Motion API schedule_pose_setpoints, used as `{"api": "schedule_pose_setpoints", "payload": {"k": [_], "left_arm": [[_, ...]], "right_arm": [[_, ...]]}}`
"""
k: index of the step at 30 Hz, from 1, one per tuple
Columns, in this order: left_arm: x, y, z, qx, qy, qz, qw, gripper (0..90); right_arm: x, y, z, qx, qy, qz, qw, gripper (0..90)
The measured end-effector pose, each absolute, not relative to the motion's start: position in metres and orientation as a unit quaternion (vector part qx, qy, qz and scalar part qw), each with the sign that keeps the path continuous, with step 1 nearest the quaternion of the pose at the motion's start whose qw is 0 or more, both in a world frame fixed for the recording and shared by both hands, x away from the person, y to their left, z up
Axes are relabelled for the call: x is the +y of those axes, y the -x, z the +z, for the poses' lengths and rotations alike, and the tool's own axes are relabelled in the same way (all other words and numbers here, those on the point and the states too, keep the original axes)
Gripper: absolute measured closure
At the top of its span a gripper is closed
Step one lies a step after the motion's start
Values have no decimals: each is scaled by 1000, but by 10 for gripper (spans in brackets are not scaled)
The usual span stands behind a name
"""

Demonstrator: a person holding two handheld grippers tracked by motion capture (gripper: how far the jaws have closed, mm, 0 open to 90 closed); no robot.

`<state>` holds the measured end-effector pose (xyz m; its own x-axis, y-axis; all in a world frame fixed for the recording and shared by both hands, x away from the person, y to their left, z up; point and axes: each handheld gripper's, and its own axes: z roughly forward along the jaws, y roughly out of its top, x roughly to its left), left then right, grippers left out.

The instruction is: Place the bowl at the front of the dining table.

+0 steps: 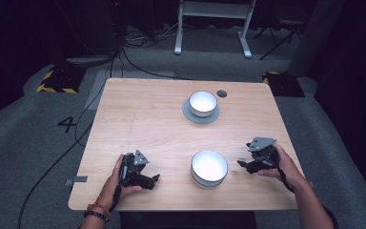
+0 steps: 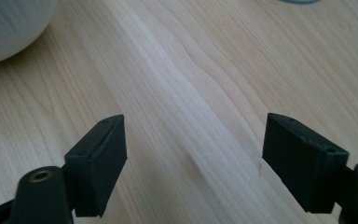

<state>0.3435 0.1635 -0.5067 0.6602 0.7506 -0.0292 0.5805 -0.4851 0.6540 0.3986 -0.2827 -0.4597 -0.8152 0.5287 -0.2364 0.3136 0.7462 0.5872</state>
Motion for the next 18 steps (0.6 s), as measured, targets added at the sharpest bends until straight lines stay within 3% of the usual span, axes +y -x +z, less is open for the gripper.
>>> {"api": "schedule_pose_setpoints", "payload": {"k": [18], "left_arm": [[164, -344, -507, 390, -852, 132, 323, 8]], "right_arm": [[-324, -379, -480, 887, -293, 308, 181, 202]]}}
